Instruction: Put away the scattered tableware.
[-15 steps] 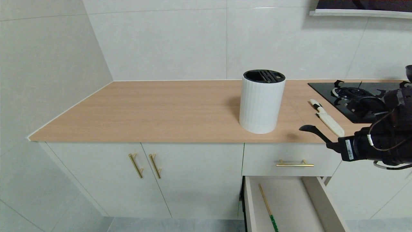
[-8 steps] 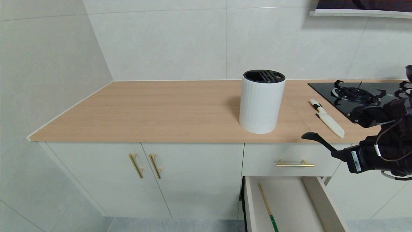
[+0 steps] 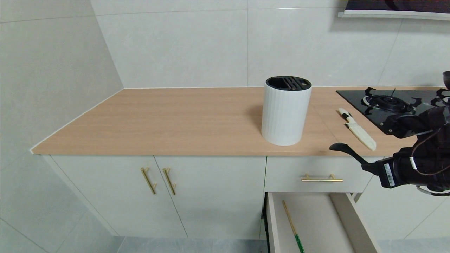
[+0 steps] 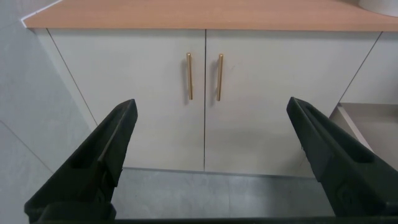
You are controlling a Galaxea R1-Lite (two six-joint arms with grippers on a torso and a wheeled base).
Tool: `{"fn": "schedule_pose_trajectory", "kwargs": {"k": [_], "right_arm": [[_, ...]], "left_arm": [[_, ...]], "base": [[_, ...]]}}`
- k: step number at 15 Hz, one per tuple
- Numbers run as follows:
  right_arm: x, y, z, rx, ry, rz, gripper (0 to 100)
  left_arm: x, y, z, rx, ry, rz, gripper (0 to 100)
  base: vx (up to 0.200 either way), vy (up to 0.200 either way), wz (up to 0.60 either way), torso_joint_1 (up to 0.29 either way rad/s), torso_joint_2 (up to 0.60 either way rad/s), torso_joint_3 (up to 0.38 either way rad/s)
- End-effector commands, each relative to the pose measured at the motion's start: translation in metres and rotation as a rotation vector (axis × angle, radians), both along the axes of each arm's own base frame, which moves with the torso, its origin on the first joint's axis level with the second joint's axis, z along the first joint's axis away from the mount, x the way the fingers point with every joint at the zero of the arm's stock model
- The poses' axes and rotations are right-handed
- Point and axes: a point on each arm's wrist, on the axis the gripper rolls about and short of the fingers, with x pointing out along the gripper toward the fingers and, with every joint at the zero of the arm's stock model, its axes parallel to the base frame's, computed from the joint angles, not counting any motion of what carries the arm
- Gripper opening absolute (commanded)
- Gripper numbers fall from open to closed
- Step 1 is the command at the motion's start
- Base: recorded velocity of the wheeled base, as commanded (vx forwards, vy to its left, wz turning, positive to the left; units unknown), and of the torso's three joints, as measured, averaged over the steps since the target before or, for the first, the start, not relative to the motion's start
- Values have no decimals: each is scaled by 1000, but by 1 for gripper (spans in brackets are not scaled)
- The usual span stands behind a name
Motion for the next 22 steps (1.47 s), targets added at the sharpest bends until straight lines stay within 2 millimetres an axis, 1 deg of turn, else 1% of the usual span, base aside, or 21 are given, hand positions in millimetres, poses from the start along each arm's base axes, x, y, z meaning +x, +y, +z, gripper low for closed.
{"fn": "schedule_pose_trajectory", "kwargs": {"k": [1,4,6,14,22], "right_arm": [[4,1,-5,-6,22,-2,0],[7,1,-10,-10,40,-2,0],[8,1,-11,-11,43,-2,0],[12,2,-16,-15,64,-2,0],[20,4,-26,-23,95,-3,0]], "left_arm": [[0,0,0,0,0,1,100],[0,0,0,0,0,1,100],[0,0,0,0,0,1,100],[0,0,0,0,1,1,100],[0,0,0,0,1,1,100]], "base": [[0,0,0,0,0,0],[0,0,0,-15,25,24],[0,0,0,-141,325,181],[0,0,0,-199,476,276],[0,0,0,-168,463,297]]}}
